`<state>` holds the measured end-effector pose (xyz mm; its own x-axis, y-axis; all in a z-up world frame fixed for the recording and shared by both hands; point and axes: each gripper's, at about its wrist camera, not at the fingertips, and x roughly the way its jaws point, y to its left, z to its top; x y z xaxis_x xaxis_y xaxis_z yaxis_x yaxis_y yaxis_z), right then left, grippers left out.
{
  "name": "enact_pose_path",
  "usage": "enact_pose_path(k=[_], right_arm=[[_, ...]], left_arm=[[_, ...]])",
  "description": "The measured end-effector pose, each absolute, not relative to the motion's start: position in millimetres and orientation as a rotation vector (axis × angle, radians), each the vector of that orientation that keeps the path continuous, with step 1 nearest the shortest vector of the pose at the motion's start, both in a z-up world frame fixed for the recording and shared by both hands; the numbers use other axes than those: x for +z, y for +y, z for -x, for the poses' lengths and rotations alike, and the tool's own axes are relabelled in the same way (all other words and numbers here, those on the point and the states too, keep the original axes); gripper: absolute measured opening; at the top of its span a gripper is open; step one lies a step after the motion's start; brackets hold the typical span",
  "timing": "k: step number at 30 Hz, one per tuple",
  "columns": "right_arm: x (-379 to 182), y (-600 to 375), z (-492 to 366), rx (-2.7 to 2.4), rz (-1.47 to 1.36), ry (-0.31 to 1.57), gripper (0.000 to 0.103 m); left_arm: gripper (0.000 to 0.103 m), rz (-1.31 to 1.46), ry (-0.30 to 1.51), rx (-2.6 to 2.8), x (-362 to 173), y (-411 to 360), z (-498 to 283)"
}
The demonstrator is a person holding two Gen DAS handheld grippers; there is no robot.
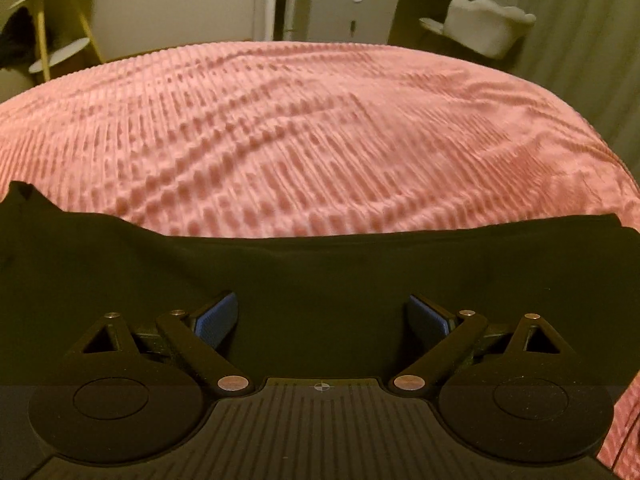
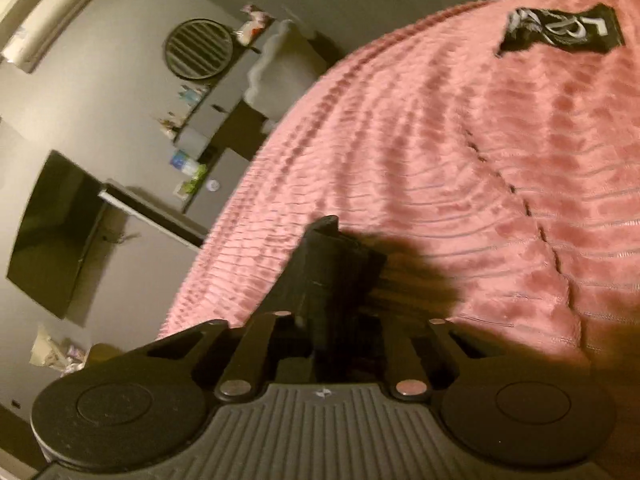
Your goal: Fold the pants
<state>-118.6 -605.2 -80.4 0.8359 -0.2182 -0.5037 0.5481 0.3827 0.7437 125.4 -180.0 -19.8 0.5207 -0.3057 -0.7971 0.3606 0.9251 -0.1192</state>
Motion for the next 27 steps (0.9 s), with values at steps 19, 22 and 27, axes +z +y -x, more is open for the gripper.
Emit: enact_pose_path(k=[19, 22, 27], right_arm=[[35, -389, 45, -0.146, -0.659, 0.399, 0.01], [9, -330, 20, -0.054, -0.636, 0.548, 0.027], [-5, -302, 21, 0.011, -0.702, 0.659, 0.051]], left_arm=[[0.096, 0.249, 1.014, -0.407, 11, -75, -86], [0.096, 0.288, 0.998, -0.392, 17, -56, -83], [0.096, 0.295, 1.02, -0.401, 21, -37, -83]])
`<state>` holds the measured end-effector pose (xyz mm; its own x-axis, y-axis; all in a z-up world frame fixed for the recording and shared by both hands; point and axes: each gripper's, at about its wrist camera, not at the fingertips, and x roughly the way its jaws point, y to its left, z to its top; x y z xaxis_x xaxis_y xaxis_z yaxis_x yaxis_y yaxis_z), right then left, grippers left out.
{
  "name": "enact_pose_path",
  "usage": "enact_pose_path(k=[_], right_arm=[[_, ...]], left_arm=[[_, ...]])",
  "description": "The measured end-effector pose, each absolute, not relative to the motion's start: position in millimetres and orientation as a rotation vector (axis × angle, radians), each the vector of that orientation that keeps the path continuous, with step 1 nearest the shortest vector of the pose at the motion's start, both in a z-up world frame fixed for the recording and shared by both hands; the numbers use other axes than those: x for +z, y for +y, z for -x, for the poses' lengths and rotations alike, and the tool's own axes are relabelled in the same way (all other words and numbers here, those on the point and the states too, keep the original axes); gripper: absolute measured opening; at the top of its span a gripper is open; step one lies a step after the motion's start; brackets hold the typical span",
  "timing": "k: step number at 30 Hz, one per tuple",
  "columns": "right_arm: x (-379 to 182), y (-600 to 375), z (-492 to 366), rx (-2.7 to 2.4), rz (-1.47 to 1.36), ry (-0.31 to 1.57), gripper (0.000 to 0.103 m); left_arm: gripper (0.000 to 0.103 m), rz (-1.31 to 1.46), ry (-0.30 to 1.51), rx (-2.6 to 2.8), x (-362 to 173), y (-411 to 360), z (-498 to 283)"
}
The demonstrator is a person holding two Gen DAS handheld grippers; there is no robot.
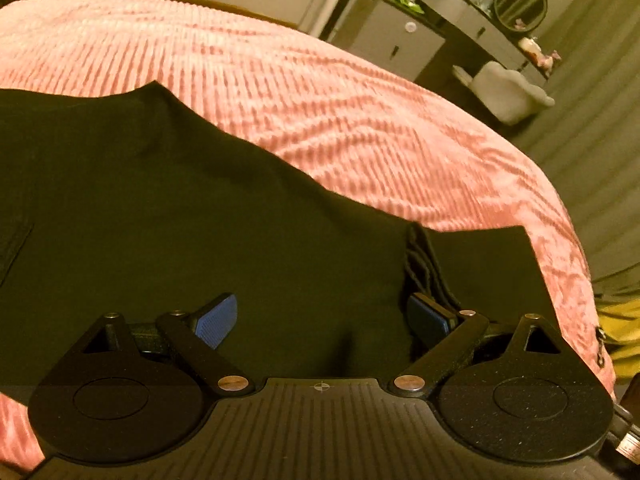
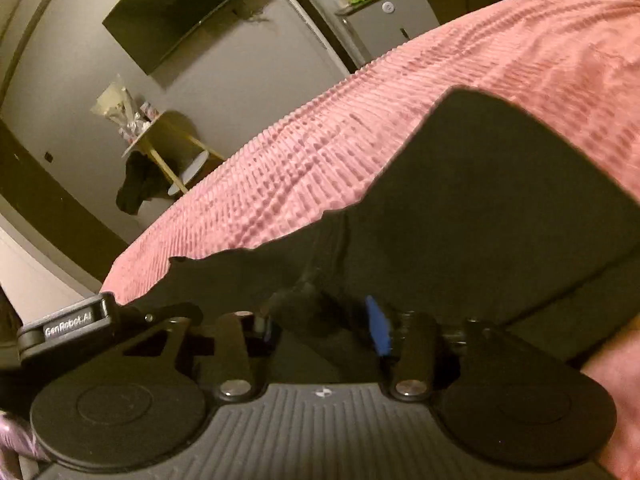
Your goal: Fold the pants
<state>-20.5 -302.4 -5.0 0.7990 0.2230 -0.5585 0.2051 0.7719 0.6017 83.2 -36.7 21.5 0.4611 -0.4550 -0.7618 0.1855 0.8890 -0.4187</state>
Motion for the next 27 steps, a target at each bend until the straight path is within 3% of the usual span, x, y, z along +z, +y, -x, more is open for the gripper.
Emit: enact_pose_path(k=[2, 6, 9, 10, 12, 14, 23, 24, 25, 27], right_arm=[[0, -324, 38, 0.023, -0.833, 0.602, 0.063], [4, -366, 64, -0.125, -0.897, 0.507, 0.064], [-7, -390, 73, -0.225, -0.912, 0.494, 0.051], [-18, -398, 73, -0.253, -0.909, 0.515, 0.038], [-39, -406, 69, -0.337, -0.885, 0.594, 0.035], [-62, -413, 65, -0.368, -0.898, 0.622, 0.013], [-83, -421, 86, -0.31, -1.056, 0.494, 0.01], [-82, -422, 87, -0.301, -1.062, 0.494, 0.01], [-84, -419, 92, -0.293, -1.071, 0.492, 0.011], [-82, -418, 92, -0.265, -1.095, 0.497, 0.014]], left_arm=[[0.096, 0.302, 1.02, -0.43, 22, -37, -83], [0.096, 0.331, 1.059, -0.511, 13, -59, -84], [0.096, 0.359, 1.108, -0.556, -1, -82, -88], [0.096, 0.366, 1.12, -0.56, -5, -89, -89], [0.096, 0.4, 1.145, -0.56, -17, -101, -92], [0.096, 0.441, 1.156, -0.557, -26, -109, -94], [0.095, 0.543, 1.161, -0.614, -42, -142, -99], [0.092, 0.561, 1.163, -0.613, -42, -146, -99], [0.08, 0.579, 1.179, -0.632, -42, -151, -99], [0.076, 0.558, 1.232, -0.647, -45, -165, -99]])
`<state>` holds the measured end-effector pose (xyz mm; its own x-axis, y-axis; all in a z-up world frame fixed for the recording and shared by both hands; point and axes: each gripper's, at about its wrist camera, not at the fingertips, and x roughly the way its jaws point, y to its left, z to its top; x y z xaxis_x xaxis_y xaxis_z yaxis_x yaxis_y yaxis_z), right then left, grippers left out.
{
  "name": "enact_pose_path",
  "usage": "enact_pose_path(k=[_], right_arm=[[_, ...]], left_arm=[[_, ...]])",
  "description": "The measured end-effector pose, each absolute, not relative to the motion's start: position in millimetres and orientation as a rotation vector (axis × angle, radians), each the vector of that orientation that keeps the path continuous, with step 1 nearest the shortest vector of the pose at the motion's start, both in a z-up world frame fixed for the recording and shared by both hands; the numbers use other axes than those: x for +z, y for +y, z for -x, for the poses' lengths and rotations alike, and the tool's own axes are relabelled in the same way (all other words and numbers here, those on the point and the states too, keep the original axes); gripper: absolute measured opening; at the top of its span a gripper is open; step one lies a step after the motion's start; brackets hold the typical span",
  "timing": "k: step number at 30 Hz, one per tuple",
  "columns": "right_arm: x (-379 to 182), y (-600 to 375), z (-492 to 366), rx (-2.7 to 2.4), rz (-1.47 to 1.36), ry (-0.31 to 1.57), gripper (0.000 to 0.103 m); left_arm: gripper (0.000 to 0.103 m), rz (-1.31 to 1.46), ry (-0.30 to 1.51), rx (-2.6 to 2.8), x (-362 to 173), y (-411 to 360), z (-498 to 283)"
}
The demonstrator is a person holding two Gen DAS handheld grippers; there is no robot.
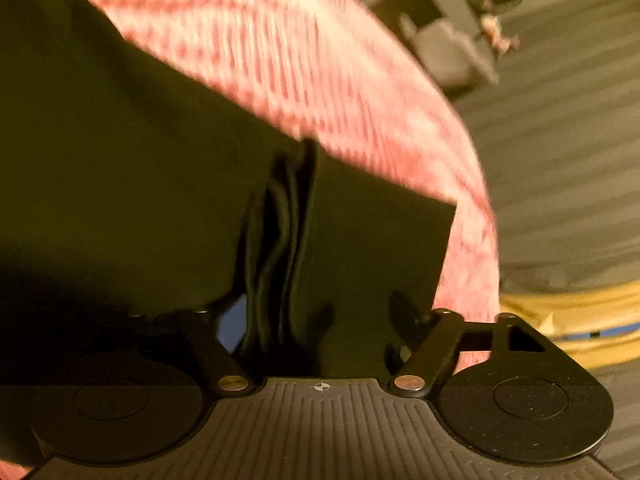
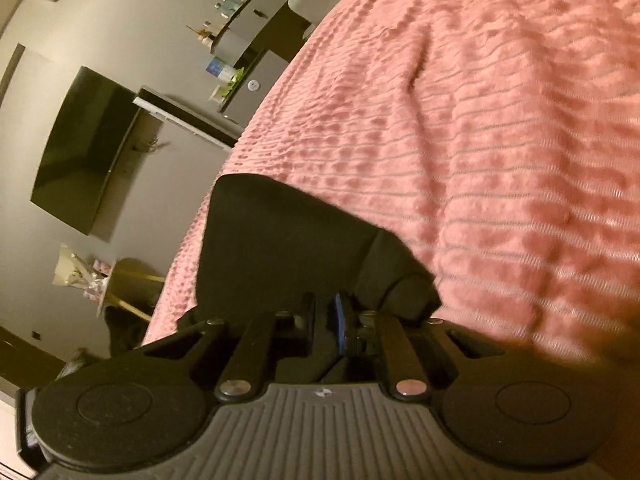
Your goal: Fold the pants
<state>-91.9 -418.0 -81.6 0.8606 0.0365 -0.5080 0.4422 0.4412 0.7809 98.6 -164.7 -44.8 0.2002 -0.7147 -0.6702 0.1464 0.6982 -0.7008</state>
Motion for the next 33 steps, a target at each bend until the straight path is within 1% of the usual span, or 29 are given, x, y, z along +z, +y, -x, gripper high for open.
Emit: enact_pose_path(k=[2, 3, 4, 5, 6, 7, 9, 13, 17, 20, 21, 22, 23, 24, 25, 26, 28, 30, 32, 33], right_arm=[[-76, -415, 100, -0.25, -1.1, 0.49, 0.023], [-74, -413, 106, -0.24, -1.097, 0.487, 0.026], [-70, -409, 111, -0.234, -1.093, 0.482, 0.032], [-66, -405, 115, -0.228, -1.088, 0.479, 0.036], [-61, -402, 118, -0.226, -1.082, 0.479, 0.037], [-57, -399, 121, -0.227, -1.077, 0.48, 0.038], [-47, -396, 129, -0.22, -1.067, 0.469, 0.038], [-18, -393, 143, -0.241, -1.012, 0.431, 0.04], [14, -380, 140, -0.251, -0.897, 0.423, 0.042], [20, -359, 119, -0.204, -0.842, 0.467, 0.042], [20, -351, 109, -0.19, -0.831, 0.49, 0.042], [18, -341, 98, -0.174, -0.811, 0.522, 0.041], [16, -333, 87, -0.17, -0.784, 0.553, 0.04], [13, -324, 77, -0.179, -0.744, 0.584, 0.037], [9, -314, 65, -0.187, -0.685, 0.619, 0.031], [5, -307, 56, -0.196, -0.644, 0.649, 0.029], [-7, -298, 39, -0.218, -0.57, 0.728, 0.028], [-21, -297, 25, -0.249, -0.538, 0.813, 0.026], [-24, -297, 15, -0.275, -0.508, 0.834, 0.021], [-21, -296, 11, -0.286, -0.47, 0.83, 0.021]], left_arm=[[0.076, 0.52, 1.227, -0.642, -46, -172, -97], [0.069, 0.54, 1.234, -0.634, -48, -171, -98], [0.043, 0.58, 1.253, -0.618, -51, -169, -101], [0.022, 0.623, 1.292, -0.596, -57, -167, -105], [0.012, 0.677, 1.337, -0.576, -64, -164, -108], [0.012, 0.73, 1.35, -0.565, -66, -159, -109], [0.011, 0.733, 1.326, -0.568, -58, -154, -105], [0.011, 0.69, 1.232, -0.637, -24, -131, -98], [0.011, 0.553, 1.111, -0.615, 13, -82, -100], [0.012, 0.477, 1.078, -0.527, 18, -39, -104], [0.014, 0.447, 1.075, -0.501, 17, -28, -105], [0.025, 0.417, 1.065, -0.474, 15, -21, -103], [0.032, 0.393, 1.053, -0.456, 12, -16, -102], [0.051, 0.384, 1.045, -0.449, 8, -12, -99], [0.06, 0.389, 1.041, -0.443, 4, -9, -97], [0.062, 0.403, 1.046, -0.436, -1, -7, -95], [0.069, 0.43, 1.085, -0.408, -12, -8, -94], [0.068, 0.432, 1.103, -0.382, -19, -11, -100], [0.068, 0.396, 1.1, -0.375, -19, -15, -102], [0.069, 0.374, 1.094, -0.378, -20, -16, -102]])
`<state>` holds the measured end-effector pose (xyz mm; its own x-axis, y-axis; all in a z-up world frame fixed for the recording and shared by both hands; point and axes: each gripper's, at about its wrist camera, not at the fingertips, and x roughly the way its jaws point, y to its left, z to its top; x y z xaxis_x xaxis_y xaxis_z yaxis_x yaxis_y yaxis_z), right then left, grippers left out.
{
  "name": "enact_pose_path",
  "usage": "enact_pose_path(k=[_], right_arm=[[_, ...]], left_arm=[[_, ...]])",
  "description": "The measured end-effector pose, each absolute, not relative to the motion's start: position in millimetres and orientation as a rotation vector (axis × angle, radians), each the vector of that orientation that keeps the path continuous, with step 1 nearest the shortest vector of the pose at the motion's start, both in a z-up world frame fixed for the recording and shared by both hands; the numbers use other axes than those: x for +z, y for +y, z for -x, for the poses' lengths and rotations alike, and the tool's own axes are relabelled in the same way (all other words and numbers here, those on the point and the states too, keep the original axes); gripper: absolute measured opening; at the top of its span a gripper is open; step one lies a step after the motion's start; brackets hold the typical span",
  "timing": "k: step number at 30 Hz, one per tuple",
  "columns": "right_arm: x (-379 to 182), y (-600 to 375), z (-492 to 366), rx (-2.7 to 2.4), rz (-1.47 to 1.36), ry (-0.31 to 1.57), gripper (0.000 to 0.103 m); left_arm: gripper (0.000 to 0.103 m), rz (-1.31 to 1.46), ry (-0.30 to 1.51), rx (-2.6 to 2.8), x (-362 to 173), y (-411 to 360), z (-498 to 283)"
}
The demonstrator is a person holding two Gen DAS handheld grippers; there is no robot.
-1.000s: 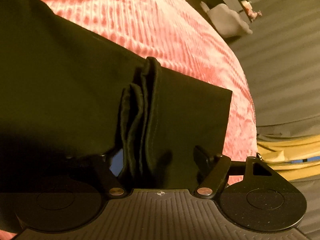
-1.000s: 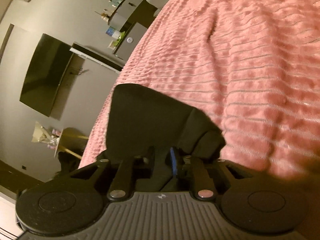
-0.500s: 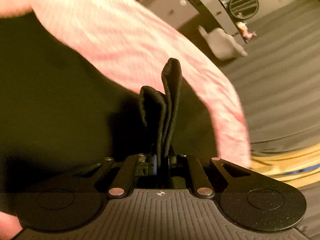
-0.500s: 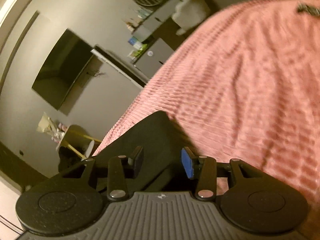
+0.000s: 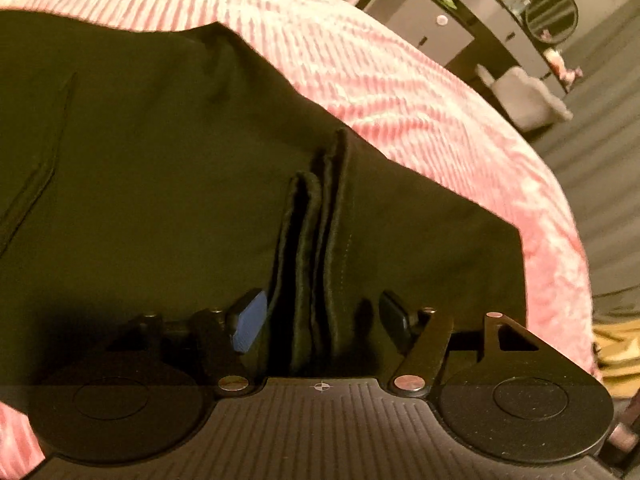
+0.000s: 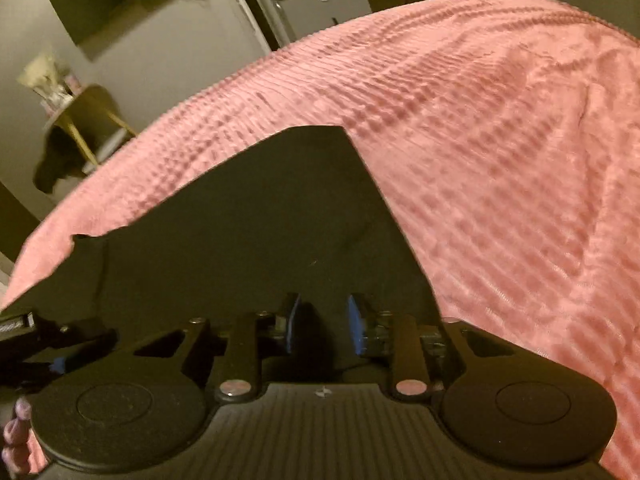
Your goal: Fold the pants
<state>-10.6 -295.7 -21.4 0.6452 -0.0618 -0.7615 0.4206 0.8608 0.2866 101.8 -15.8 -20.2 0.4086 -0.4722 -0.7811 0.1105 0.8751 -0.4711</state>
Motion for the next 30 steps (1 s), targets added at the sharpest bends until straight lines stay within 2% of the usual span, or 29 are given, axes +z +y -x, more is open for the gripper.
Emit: enact_pose_path(k=[5, 7, 10, 13, 18, 21, 24, 26, 27, 30], right_arm=[[-19, -301, -25, -0.316, -0.352, 0.812, 0.021], [-28, -305, -44, -0.327, -0.322, 0.83, 0.021], [-39, -310, -62, -0.338, -0.283, 0.827, 0.021], [-39, -313, -66, -0.335, -0.292, 0.812, 0.022], [-33, -307, -40, -0.281, -0.262, 0.872, 0.025], [-25, -308, -1, -0.267, -0.363, 0.885, 0.025], [-15, -313, 43, -0.251, -0.55, 0.81, 0.032], [-11, -318, 68, -0.249, -0.7, 0.742, 0.047], [-13, -320, 77, -0.244, -0.764, 0.715, 0.048], [-22, -325, 92, -0.267, -0.874, 0.697, 0.048]], left_arm=[[0.071, 0.256, 1.083, -0.38, -20, -31, -102], [0.076, 0.206, 1.076, -0.388, -20, -37, -99], [0.079, 0.104, 1.068, -0.396, -18, -53, -95], [0.084, 0.072, 1.063, -0.403, -20, -59, -96], [0.082, 0.081, 1.065, -0.397, -21, -53, -94], [0.073, 0.098, 1.067, -0.377, -19, -51, -94], [0.058, 0.161, 1.082, -0.369, -19, -39, -98], [0.052, 0.231, 1.104, -0.36, -19, -29, -103], [0.047, 0.265, 1.115, -0.356, -19, -25, -106], [0.024, 0.362, 1.138, -0.354, -18, -13, -109]])
